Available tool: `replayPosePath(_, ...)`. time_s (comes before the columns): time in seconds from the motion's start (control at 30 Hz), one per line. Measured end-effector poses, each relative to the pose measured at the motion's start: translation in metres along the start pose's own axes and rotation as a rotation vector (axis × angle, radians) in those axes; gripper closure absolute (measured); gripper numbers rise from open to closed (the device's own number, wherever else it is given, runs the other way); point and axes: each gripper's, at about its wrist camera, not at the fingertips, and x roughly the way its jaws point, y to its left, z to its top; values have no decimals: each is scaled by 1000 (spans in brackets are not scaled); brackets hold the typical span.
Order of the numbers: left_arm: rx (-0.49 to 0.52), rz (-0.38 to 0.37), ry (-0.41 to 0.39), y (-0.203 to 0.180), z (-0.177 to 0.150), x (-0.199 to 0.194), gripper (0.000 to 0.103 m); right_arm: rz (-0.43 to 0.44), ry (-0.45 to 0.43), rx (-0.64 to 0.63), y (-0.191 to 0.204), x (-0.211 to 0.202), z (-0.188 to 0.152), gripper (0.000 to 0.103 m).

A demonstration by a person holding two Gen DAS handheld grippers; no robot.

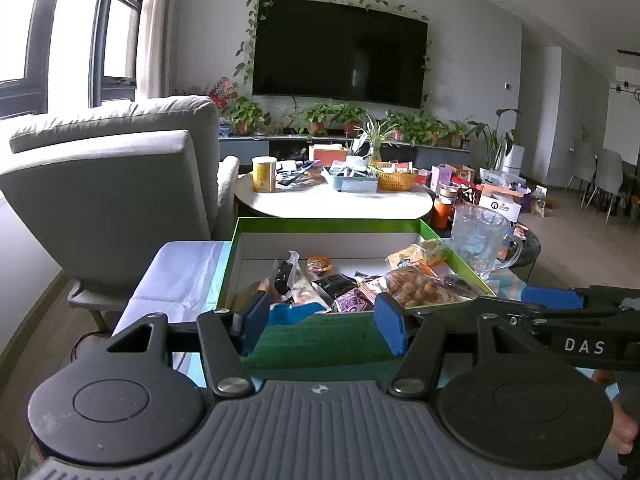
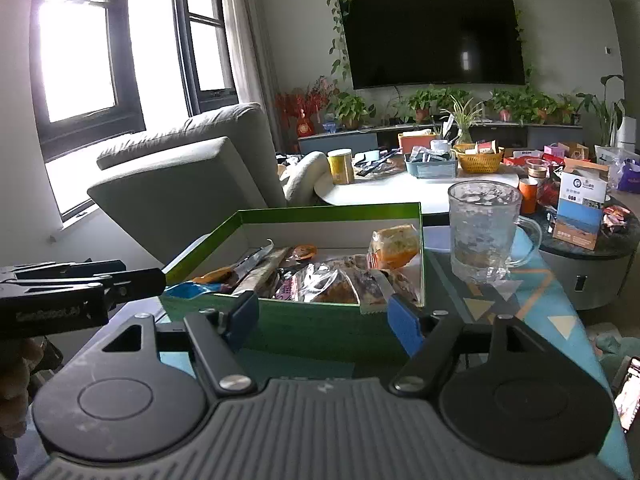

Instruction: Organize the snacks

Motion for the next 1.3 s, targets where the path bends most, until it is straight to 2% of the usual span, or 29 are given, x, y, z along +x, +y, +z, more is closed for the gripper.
replayPosePath(0.37, 6, 35, 12, -3, -14, -32, 42, -33, 5, 20, 12, -30, -9, 19)
replayPosePath(0.47, -17, 50, 42, 0, -16, -39, 39, -35, 6, 34, 15, -38, -13, 19)
replayPosePath(0.63, -32, 101, 28, -2, -19, -51, 38, -41, 7, 42, 21, -52, -18, 17)
replayPosePath(0.73, -27, 130, 24, -4, -19, -59, 36, -57, -8, 36, 25, -60, -19, 11)
replayPosePath(0.97, -21, 174, 27, -6, -19, -71, 35, -58, -17, 50, 28, -69, -21, 11)
replayPosePath(1.3, 3, 178, 41, -14, -23, -70, 34, -56, -12, 57, 28, -72, -26, 11)
